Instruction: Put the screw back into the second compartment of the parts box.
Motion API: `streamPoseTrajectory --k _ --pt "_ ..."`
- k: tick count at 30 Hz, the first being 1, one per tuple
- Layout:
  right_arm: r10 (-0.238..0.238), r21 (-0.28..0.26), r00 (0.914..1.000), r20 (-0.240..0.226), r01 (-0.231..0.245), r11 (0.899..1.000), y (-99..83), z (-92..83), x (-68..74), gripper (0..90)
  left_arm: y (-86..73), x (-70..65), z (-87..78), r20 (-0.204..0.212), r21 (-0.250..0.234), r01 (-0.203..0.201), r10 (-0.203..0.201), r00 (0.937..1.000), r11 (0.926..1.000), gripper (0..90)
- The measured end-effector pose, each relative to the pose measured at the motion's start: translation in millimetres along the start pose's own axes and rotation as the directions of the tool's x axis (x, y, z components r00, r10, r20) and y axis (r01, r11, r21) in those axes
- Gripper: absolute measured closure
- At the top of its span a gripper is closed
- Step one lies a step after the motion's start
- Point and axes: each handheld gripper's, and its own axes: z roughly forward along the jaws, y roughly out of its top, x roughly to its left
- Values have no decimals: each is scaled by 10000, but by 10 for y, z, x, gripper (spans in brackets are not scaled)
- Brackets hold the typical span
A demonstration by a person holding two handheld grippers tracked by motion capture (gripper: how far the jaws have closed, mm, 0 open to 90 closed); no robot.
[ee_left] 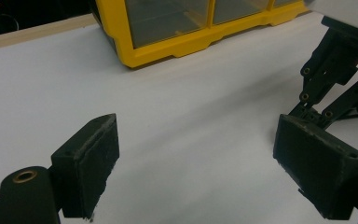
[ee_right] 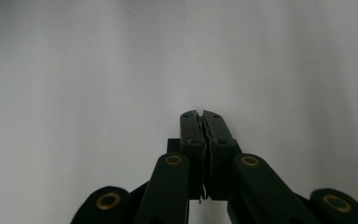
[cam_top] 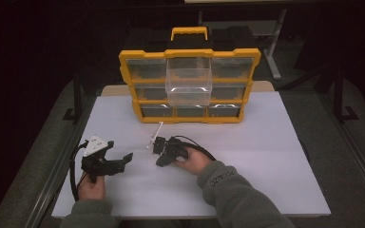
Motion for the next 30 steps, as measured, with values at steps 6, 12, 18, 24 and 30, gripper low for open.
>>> streamPoseTrajectory --k 6,12,18,24,30 --pt "328 -350 9994 -97 -331 9988 -52 -131 -45 871 0 -1 4 -4 -29 7 -7 10000 10000 138" --pt "289 -548 9996 67 -285 9981 -126 -274 -32 871 0 -8 4 -9 -58 24 -24 10000 10000 139" --pt "455 -878 9990 36 -450 9951 -251 -393 -67 870 3 -11 3 -37 38 5 -5 10000 10000 139" --pt "459 -1330 9988 184 -431 9902 -453 -593 -131 869 2 -13 5 -23 58 13 -13 10000 10000 138" --pt "1246 -1039 9921 123 -1226 9870 -595 -721 -109 868 2 -17 7 -5 56 0 0 10000 10000 138"
